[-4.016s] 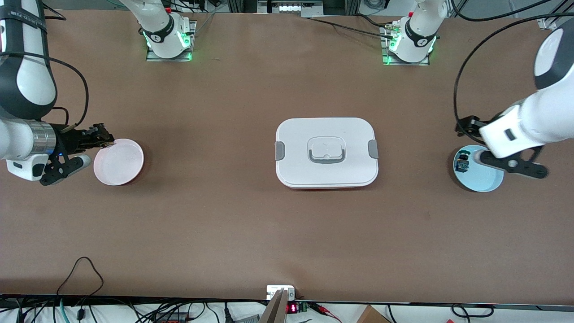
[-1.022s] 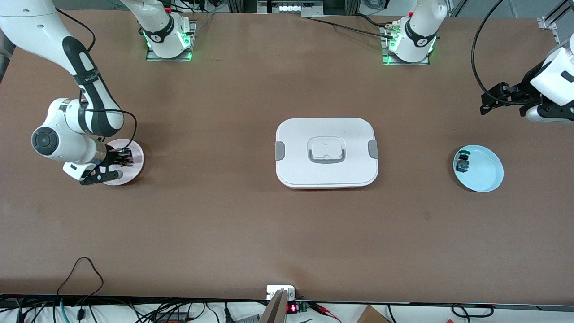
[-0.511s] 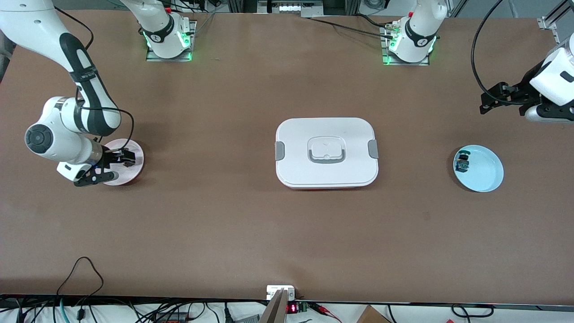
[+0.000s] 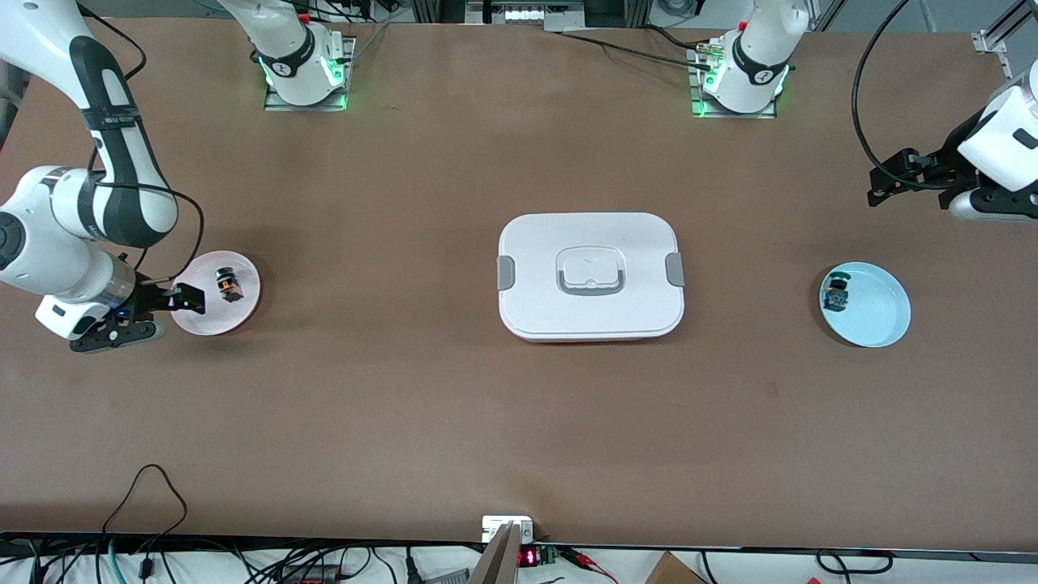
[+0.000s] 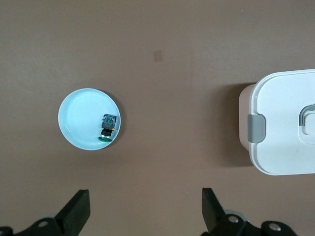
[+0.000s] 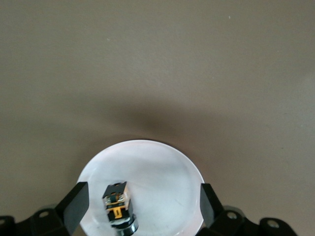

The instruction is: Transfer orange switch to right arm and place

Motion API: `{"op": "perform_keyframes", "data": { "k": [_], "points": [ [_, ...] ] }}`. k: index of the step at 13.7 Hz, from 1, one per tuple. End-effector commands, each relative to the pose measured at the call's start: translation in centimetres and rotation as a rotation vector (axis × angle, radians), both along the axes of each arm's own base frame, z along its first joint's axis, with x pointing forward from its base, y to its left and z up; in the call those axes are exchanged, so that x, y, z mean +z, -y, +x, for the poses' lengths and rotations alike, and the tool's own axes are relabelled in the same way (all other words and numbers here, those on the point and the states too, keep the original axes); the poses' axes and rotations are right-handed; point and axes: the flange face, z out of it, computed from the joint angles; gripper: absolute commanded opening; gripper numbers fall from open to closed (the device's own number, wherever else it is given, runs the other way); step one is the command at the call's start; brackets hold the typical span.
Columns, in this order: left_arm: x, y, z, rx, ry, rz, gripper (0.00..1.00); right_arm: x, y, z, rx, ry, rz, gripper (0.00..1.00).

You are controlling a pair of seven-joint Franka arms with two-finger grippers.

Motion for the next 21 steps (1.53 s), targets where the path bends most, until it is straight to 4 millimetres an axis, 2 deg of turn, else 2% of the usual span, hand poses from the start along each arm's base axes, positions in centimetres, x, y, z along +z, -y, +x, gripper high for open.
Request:
{"op": "perform_keyframes", "data": {
  "k": [1,5,7,10,12,13,15,16,18,21],
  "points": [
    [0.5,0.0,0.1,-0.006,-0.005,0.022,1.00,5.1,-4.2,-0.1,-0.030,-0.016,0.009,1.00],
    [0.5,0.0,0.1,-0.006,-0.005,0.022,1.00,12.8,-11.1,-3.0,-0.108,-0.026,0.005,1.00],
    [0.5,0.0,0.1,-0.006,-0.005,0.022,1.00,17.1,-13.4,-5.1,-0.120,-0.022,-0.013,1.00],
    [0.4,0.0,0.0,-0.005,-0.014,0.022,1.00,22.0,-14.0,-8.0,-0.140,-0.038,0.044,1.00],
    [0.4,0.0,0.0,-0.005,-0.015,0.021,1.00,23.7,-13.8,-9.7,-0.159,-0.081,0.067,1.00],
    [0.4,0.0,0.0,-0.005,-0.015,0.021,1.00,26.2,-14.0,-10.6,-0.157,-0.079,0.064,1.00],
    [0.4,0.0,0.0,-0.005,-0.015,0.022,1.00,30.1,-14.1,-10.6,-0.146,-0.066,0.071,1.00],
    [0.4,0.0,0.0,-0.004,-0.015,0.022,1.00,30.8,-13.7,-10.0,-0.142,-0.070,0.076,1.00],
    [0.4,0.1,0.0,-0.005,-0.015,0.022,1.00,31.1,-13.4,-8.8,-0.138,-0.085,0.088,1.00],
    [0.4,0.1,0.0,-0.007,-0.015,0.022,1.00,29.6,-12.6,-5.5,-0.137,-0.113,0.110,1.00]
  ]
}}
